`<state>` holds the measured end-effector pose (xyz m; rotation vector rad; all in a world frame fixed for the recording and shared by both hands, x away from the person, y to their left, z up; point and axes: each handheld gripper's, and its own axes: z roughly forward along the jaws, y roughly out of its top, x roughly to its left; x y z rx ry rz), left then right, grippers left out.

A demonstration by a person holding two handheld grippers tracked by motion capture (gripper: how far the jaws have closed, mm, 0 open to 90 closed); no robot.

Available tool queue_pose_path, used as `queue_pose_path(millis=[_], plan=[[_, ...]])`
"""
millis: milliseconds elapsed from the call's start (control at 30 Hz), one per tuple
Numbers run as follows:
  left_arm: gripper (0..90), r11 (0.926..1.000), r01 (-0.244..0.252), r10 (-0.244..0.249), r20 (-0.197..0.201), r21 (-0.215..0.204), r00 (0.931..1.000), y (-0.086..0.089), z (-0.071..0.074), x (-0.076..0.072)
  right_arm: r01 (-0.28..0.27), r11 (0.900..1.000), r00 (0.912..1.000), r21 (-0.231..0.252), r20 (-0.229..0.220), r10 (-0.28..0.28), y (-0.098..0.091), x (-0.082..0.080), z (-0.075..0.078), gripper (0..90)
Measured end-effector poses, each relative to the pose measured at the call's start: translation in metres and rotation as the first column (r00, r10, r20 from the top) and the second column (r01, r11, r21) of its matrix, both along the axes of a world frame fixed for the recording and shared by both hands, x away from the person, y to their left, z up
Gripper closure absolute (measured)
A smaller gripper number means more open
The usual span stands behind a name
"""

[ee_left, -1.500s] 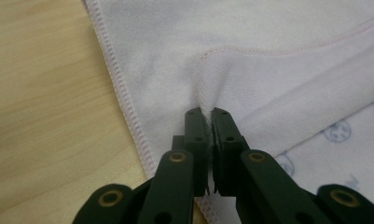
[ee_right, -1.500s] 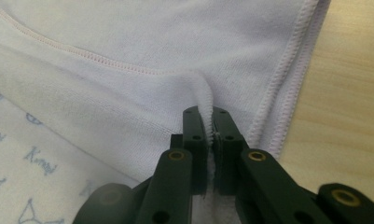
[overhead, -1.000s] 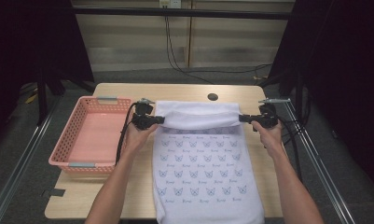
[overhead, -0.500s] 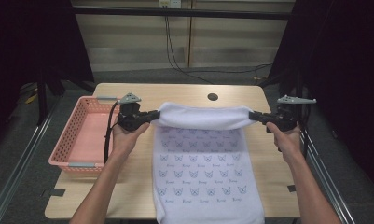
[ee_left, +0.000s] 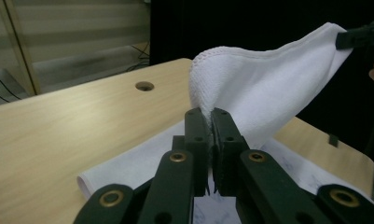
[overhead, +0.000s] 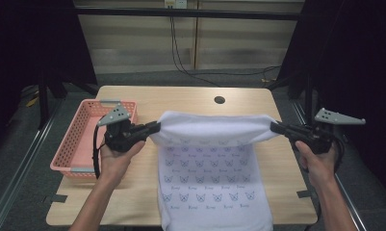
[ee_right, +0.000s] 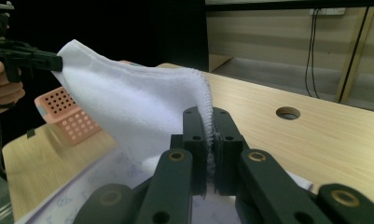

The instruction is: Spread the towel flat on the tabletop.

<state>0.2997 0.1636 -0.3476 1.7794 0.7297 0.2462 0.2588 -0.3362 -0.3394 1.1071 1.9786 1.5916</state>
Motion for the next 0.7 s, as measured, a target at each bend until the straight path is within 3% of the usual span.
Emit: queue_pose_path(millis=[100, 133, 200, 300, 400, 500, 533, 567, 633, 667, 700], plan=[[86.2, 0.9958, 0.022, -0.021, -0.009, 0.088, 0.9997, -0.002, -0.027, -0.018, 0.002, 0.9984, 1.0, -0.057, -0.004, -0.002, 0.0, -0.024, -0.016, 86.1], [86.2, 0.9955, 0.03, -0.027, -0.034, 0.09, 0.999, -0.002, -0.041, -0.023, -0.01, 0.9976, 0.9995, -0.068, -0.032, 0.007, 0.001, -0.031, -0.027, 86.1], [86.3, 0.9897, 0.059, -0.047, -0.094, 0.131, 0.9945, -0.003, -0.071, -0.032, -0.037, 0.9944, 0.9937, -0.099, -0.109, 0.026, 0.003, -0.043, -0.053, 86.1], [85.8, 0.9855, 0.105, -0.082, -0.163, 0.133, 0.9831, -0.001, -0.101, -0.044, -0.066, 0.9905, 0.9758, -0.121, -0.215, 0.038, 0.001, -0.059, -0.091, 86.0], [84.8, 0.9789, 0.157, -0.129, -0.205, 0.13, 0.9703, -0.001, -0.112, -0.056, -0.077, 0.9852, 0.9627, -0.153, -0.269, 0.034, -0.002, -0.073, -0.113, 85.0], [84.8, 0.9671, 0.207, -0.169, -0.232, 0.148, 0.9578, -0.003, -0.118, -0.068, -0.105, 0.9762, 0.9569, -0.19, -0.287, 0.047, -0.001, -0.086, -0.12, 84.5], [84.9, 0.9604, 0.222, -0.176, -0.251, 0.168, 0.9517, -0.005, -0.12, -0.073, -0.106, 0.9756, 0.956, -0.192, -0.29, 0.047, 0.0, -0.089, -0.121, 84.0], [85.2, 0.9543, 0.233, -0.182, -0.252, 0.187, 0.9503, -0.006, -0.121, -0.078, -0.125, 0.971, 0.9521, -0.204, -0.3, 0.06, 0.001, -0.094, -0.123, 82.2], [85.9, 0.9285, 0.293, -0.221, -0.295, 0.228, 0.9297, -0.009, -0.122, -0.084, -0.157, 0.961, 0.9473, -0.228, -0.31, 0.082, 0.003, -0.099, -0.123, 80.0], [85.0, 0.9199, 0.31, -0.231, -0.307, 0.241, 0.9233, -0.009, -0.123, -0.087, -0.174, 0.9584, 0.945, -0.227, -0.312, 0.097, 0.004, -0.099, -0.122, 78.9], [83.6, 0.9241, 0.313, -0.236, -0.316, 0.219, 0.9188, -0.008, -0.124, -0.088, -0.188, 0.9579, 0.9405, -0.217, -0.321, 0.112, 0.005, -0.101, -0.121, 76.4]])
